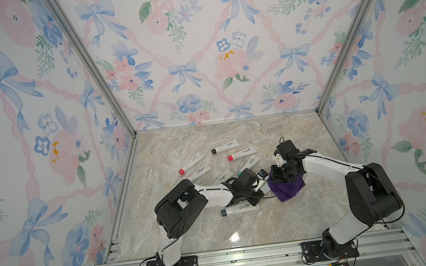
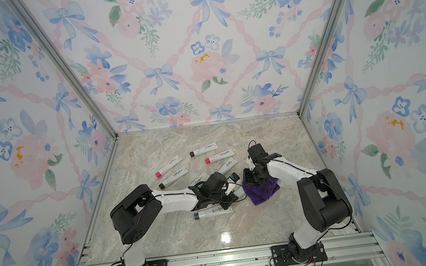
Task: Wipe the surface of the toothpaste tube
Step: Wipe the dirt from the toothpaste tube.
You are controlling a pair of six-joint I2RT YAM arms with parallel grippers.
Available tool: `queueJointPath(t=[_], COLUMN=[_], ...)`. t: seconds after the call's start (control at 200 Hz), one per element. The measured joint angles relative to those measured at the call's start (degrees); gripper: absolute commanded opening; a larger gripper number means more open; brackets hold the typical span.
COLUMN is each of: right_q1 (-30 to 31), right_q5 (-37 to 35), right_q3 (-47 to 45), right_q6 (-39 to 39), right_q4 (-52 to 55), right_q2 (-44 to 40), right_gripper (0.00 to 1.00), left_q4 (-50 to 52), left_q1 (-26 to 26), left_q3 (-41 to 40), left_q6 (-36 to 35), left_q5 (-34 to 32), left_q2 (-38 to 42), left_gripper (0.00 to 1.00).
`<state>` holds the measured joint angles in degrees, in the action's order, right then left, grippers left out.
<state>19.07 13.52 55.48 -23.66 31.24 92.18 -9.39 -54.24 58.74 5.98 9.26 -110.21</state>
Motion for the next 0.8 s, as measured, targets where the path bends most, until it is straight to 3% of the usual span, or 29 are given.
queueJointPath(t=[0.435,0.8], right_q1=[0.94,1.55], right_q5=[-12.39,-9.62], right_q3=[5.75,5.46], right_q6=[2.40,2.75], right_q4=[5.70,4.11], right_q2=[5.31,5.62], right_gripper=[0.13,0.13], left_q4=[-0.44,-0.28], left_q1=[-0.11,-0.11], left_q3=[-0.02,-0.02], left_q6=[-0.02,0.00], left_q5=[-0.46,-0.48], left_q2=[0.00,0.00], left_gripper=[0.16,0.17])
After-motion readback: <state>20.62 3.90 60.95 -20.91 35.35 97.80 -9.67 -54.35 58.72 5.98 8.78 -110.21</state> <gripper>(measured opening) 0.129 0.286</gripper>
